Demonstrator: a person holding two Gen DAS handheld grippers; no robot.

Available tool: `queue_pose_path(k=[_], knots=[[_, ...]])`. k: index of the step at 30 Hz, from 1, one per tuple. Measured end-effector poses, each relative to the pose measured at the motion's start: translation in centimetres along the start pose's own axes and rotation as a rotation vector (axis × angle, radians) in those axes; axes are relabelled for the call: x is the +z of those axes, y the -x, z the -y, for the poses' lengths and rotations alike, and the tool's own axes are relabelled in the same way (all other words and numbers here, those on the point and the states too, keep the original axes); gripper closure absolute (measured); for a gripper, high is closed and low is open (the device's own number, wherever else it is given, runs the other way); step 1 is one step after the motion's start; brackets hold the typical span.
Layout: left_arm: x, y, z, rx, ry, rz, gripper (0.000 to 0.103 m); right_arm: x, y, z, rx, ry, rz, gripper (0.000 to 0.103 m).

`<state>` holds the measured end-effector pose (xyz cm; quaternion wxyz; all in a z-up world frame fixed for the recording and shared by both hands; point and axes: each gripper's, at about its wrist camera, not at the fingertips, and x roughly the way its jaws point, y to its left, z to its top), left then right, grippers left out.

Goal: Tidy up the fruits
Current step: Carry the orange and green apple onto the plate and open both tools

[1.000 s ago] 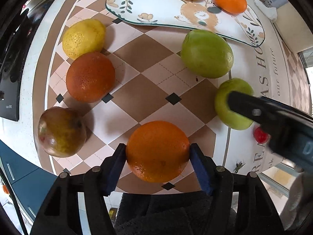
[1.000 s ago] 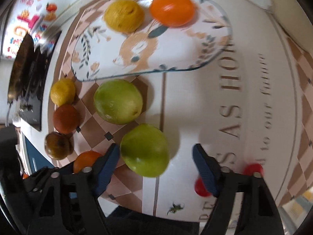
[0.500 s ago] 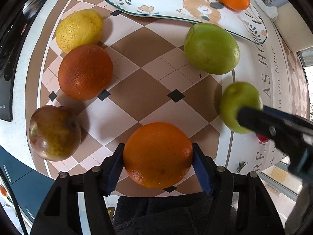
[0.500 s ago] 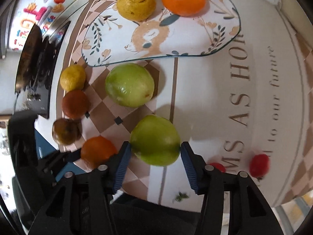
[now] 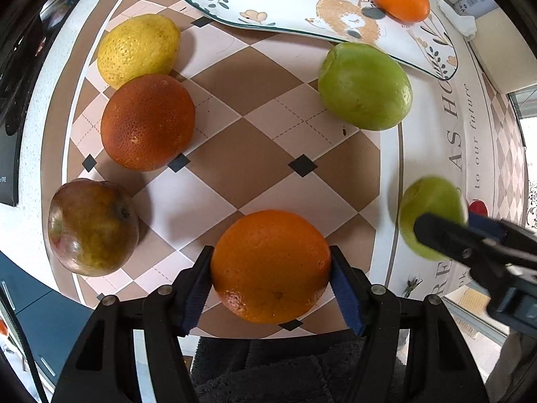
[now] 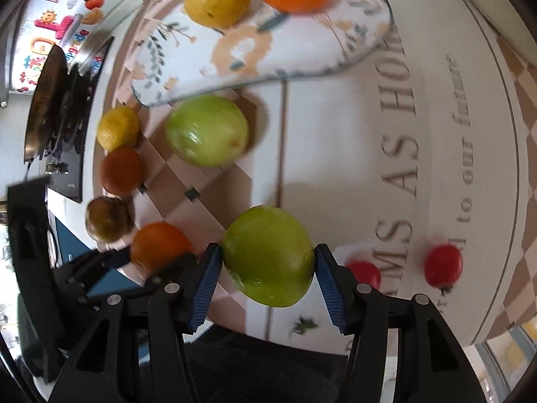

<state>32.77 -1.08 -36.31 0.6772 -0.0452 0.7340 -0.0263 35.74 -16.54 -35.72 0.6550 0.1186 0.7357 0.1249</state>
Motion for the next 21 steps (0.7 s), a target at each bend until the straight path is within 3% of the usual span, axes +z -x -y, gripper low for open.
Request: queue_pose_path(k=[3, 12, 17, 21], knots=[[0.1, 0.0, 0.1, 0.005, -0.003, -0.003, 0.039, 0.0, -0.8, 0.8, 0.058, -0.031, -0.014, 0.043], [0.6, 1.4, 0.8, 0.0, 0.007, 0.009, 0.04, -0.4, -0.2, 1.3, 0.1, -0.062, -0.005, 0.044], [2.7, 6.9, 0.9, -0.085, 0.033, 0.095, 0.04, 1.1, 4.6, 1.8, 0.144, -0.104, 0.133, 0.044], [6.8, 11.9, 1.2, -0.105, 0.025, 0.192, 0.04, 3.8, 7.6, 1.0, 0.088, -0.078, 0.245, 0.044]])
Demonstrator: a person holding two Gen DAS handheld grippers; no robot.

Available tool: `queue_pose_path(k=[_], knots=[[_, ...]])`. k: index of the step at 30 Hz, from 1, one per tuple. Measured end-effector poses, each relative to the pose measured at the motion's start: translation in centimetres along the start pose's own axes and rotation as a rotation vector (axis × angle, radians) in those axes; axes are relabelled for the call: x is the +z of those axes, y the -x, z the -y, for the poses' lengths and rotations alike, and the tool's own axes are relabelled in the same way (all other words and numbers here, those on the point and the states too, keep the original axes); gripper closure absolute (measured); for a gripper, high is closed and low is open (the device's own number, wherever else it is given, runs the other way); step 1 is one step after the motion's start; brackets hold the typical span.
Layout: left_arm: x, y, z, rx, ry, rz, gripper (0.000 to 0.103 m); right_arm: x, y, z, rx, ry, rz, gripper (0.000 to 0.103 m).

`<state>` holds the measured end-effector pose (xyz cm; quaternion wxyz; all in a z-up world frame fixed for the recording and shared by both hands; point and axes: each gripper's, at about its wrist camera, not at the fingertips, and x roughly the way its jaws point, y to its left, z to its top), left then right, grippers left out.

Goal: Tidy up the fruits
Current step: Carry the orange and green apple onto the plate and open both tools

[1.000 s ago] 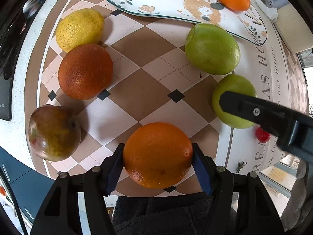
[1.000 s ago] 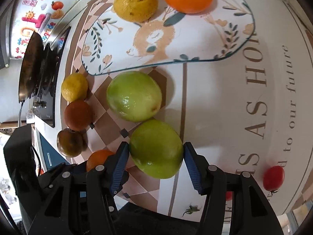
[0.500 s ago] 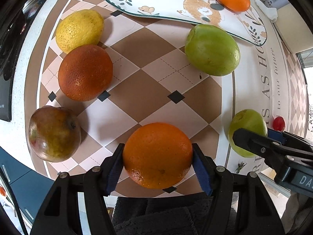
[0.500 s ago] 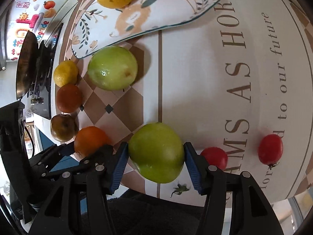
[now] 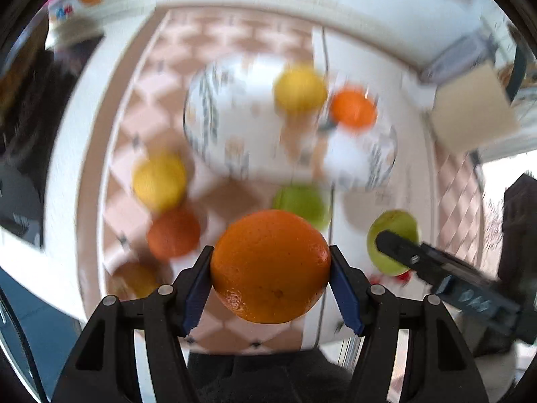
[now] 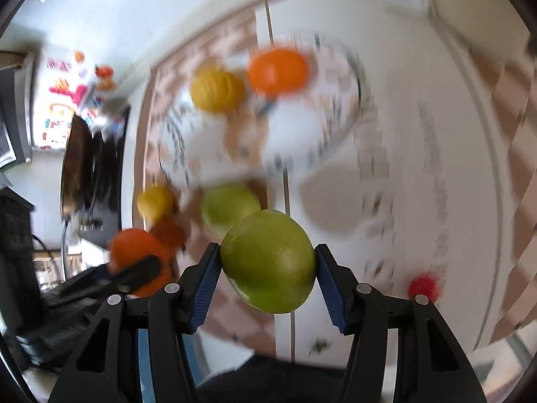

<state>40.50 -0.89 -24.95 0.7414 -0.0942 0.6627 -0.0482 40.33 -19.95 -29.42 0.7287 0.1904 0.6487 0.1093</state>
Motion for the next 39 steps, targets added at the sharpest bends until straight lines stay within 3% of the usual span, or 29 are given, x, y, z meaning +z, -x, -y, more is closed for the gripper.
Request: queue_pose_path(k=[6, 10, 14, 19, 30, 31, 33, 36, 38, 39], knots=[[8.1, -0.3, -1.0, 0.075, -0.011, 0.049, 0.04, 4.6, -2.3, -1.1, -0.105, 0.04, 0.029, 0.044], [12.1, -3.6, -2.2, 0.104, 0.003, -0.003, 0.04, 6.7, -4.5, -1.5, -0.156, 0.055, 0.022, 0.044], [14.7, -7.1, -3.5, 0.087, 0.044, -0.079, 0.04, 7.6, -5.8, -1.8, -0.176, 0.072, 0.021, 0.044], [16.0, -10.1, -3.7, 0.076, 0.061, -0.145, 0.04, 8.0, -6.9, -2.2, -0.185, 0.086, 0.001, 0.044], [16.0, -11.5, -3.8, 0.113, 0.035, -0.169, 0.039, 8.4, -7.7, -1.9, -0.188, 0.053, -0.015, 0.042], [15.9, -11.5, -3.8, 0.114, 0.038, -0.169, 0.039, 8.4, -7.6, -1.9, -0.193, 0.052, -0.017, 0.039], [16.0, -11.5, -3.8, 0.115, 0.04, -0.173, 0.039, 8.4, -7.1, -2.1, -0.209, 0.054, -0.001, 0.02], [16.3, -11.6, -3.7, 0.125, 0.03, -0.181, 0.039, 8.3, -6.3, -2.4, -0.235, 0.06, 0.018, 0.019], [16.3, -11.5, -3.8, 0.123, 0.027, -0.177, 0.032, 8.2, -5.6, -2.5, -0.255, 0.062, 0.028, 0.018], [16.4, -11.3, -3.8, 0.127, 0.025, -0.165, 0.02, 8.1, -5.3, -2.6, -0.261, 0.064, 0.032, 0.013]])
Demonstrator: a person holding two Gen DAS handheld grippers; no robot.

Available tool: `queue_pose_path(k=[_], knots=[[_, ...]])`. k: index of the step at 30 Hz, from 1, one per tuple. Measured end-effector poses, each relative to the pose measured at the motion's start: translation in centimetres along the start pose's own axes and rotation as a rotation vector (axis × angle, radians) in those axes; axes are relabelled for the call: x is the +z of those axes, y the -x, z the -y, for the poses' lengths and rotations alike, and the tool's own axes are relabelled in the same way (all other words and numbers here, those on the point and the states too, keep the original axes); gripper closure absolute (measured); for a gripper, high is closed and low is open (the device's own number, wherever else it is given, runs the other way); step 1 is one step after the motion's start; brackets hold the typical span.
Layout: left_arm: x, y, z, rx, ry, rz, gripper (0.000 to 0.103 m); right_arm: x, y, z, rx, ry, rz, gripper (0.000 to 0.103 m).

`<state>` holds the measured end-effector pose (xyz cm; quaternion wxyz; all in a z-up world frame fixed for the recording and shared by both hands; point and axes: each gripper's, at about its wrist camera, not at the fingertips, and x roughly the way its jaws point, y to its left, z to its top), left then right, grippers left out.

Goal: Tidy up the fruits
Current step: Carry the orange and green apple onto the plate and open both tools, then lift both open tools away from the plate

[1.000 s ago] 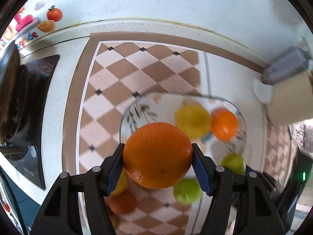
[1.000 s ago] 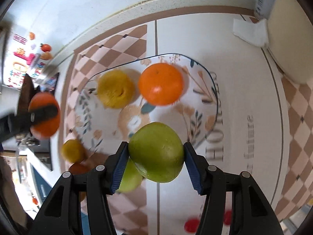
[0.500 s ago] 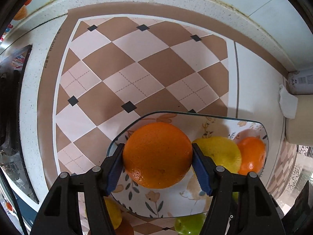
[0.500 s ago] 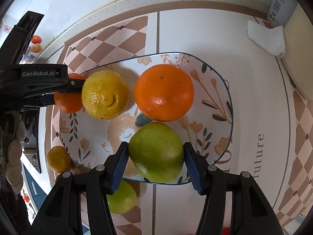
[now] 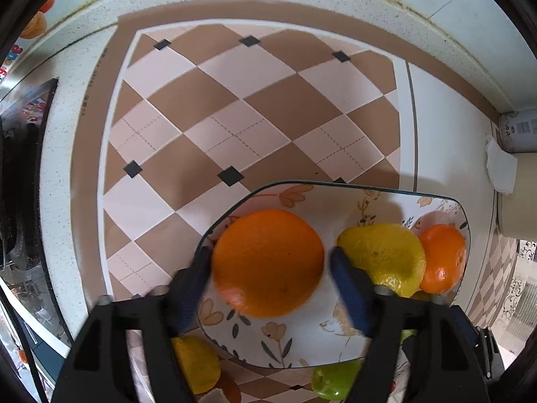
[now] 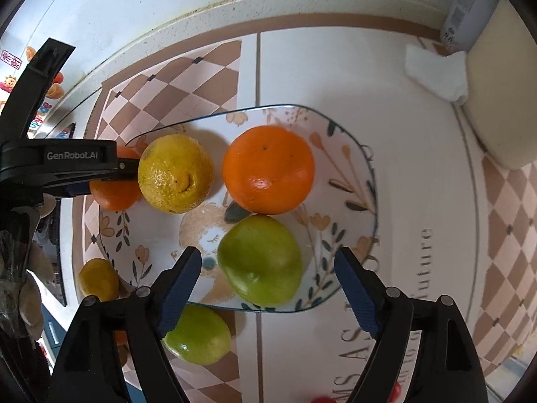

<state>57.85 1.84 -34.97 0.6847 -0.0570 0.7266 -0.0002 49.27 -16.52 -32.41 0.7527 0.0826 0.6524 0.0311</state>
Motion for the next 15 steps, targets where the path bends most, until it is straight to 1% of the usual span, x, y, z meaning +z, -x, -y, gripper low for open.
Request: queue_pose_path(k=[1, 2, 6, 9, 12, 13, 14, 15], knots=[[-0.1, 0.5, 0.0, 0.008, -0.002, 0.018, 0.015, -0.1, 0.4, -0.1, -0.014, 0.002, 0.005, 0.01], [-0.2, 1.0, 0.0, 0.016, -0.007, 0.037, 0.015, -0.3, 0.7, -0.1, -0.027, 0.006, 0.011, 0.008], [-1.6, 3.7, 0.1, 0.045, -0.022, 0.113, 0.015, -1.1, 2.3, -0.3, -0.068, 0.024, 0.036, 0.008], [-4.3, 6.2, 0.3, 0.09, -0.037, 0.197, 0.015, -2.1, 3.8, -0.4, -0.086, 0.029, 0.057, 0.008], [-7.0, 8.3, 0.4, 0.111, -0.038, 0.267, 0.015, -3.2, 5.3, -0.3, -0.085, 0.03, 0.082, 0.008], [-8.4, 8.9, 0.5, 0.115, -0.039, 0.291, 0.015, -3.7, 5.8, -0.3, -0.09, 0.031, 0.089, 0.008], [-8.8, 9.4, -0.3, 0.118, -0.039, 0.305, 0.015, -4.1, 6.4, -0.3, -0.09, 0.031, 0.097, 0.008], [-10.0, 9.9, -0.5, 0.123, -0.04, 0.323, 0.015, -4.5, 6.8, -0.2, -0.09, 0.03, 0.105, 0.008]])
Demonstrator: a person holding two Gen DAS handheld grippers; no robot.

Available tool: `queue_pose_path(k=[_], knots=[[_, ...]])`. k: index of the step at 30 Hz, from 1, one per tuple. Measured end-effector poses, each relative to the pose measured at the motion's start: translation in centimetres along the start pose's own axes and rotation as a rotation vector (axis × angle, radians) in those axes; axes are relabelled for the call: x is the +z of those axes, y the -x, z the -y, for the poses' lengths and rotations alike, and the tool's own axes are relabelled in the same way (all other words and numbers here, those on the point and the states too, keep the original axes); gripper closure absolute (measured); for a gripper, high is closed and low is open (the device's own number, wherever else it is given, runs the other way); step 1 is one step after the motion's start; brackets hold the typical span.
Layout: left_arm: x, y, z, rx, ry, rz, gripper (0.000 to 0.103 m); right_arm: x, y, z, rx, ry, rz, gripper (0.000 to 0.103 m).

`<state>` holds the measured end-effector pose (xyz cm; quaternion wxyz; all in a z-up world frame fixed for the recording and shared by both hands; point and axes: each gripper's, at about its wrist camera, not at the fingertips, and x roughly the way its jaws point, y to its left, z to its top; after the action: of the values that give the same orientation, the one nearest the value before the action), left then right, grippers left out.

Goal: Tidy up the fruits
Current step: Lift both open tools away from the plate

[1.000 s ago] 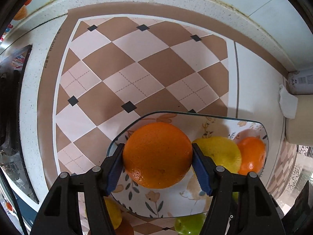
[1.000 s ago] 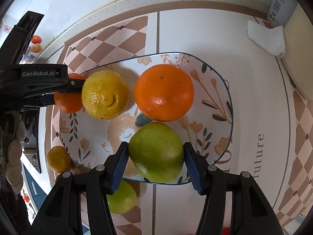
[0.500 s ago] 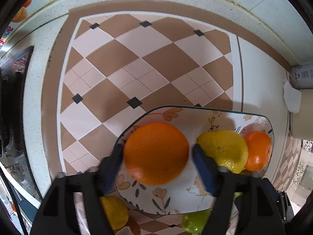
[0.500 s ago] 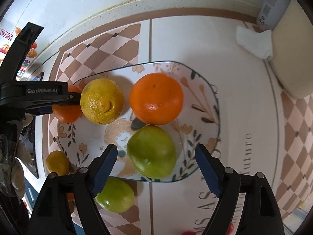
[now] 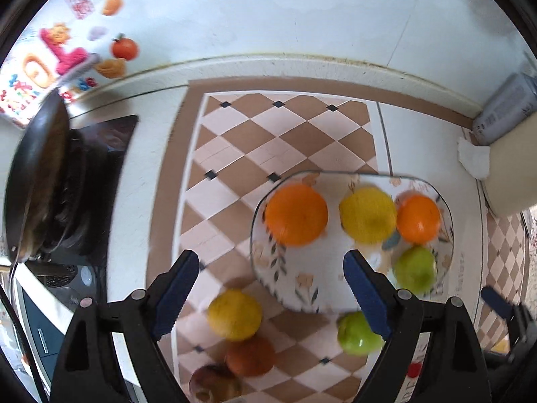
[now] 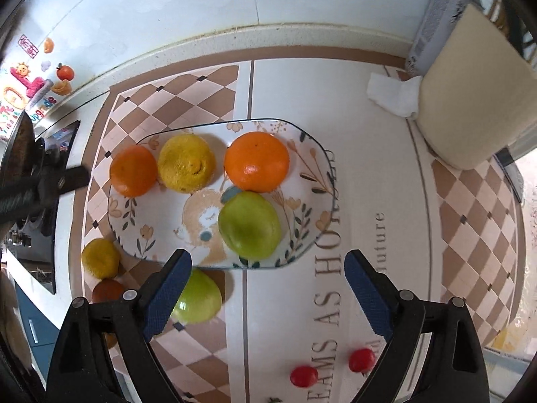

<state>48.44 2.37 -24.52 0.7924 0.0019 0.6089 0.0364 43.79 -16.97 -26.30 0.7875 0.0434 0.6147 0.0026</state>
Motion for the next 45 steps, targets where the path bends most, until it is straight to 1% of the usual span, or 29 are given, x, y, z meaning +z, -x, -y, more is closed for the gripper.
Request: queue_pose_path(k=[4, 9, 11, 18, 28, 35, 38, 42, 45], knots=[[-3.0, 2.6, -0.5, -0.014, 0.001, 0.044, 0.015, -1.6, 2.5, 0.3, 0.006, -0.008, 0.035, 0.008], [-5.7, 5.6, -0.7, -0.021, -0.006, 0.092, 0.015, -3.2, 6.1, 0.3, 0.022, -0.013, 0.087, 0.008], [-6.6, 6.6, -0.9, -0.039, -0.003, 0.102, 0.015, -4.0, 7.8, 0.1, 0.031, -0.013, 0.111, 0.008], [-9.3, 10.7, -1.3, -0.071, -0.001, 0.165, 0.015, -6.6, 12.1, -0.6, 0.055, -0.004, 0.164, 0.008], [-12.0, 14.8, -1.4, -0.074, -0.03, 0.242, 0.015, -9.2, 17.1, -0.8, 0.034, 0.0, 0.238, 0.008], [-12.8, 16.1, -1.4, -0.093, -0.029, 0.261, 0.015, -10.1, 18.4, -0.2, 0.049, -0.026, 0.251, 0.008], [-12.9, 16.1, -1.3, -0.106, -0.026, 0.255, 0.015, -10.2, 18.6, -0.2, 0.057, -0.029, 0.251, 0.008], [-12.7, 15.9, -1.2, -0.114, -0.018, 0.246, 0.015, -9.9, 18.3, -0.1, 0.067, -0.035, 0.243, 0.008], [-12.2, 15.2, -1.5, -0.111, -0.003, 0.226, 0.013, -9.4, 17.1, 0.2, 0.093, -0.047, 0.216, 0.008]])
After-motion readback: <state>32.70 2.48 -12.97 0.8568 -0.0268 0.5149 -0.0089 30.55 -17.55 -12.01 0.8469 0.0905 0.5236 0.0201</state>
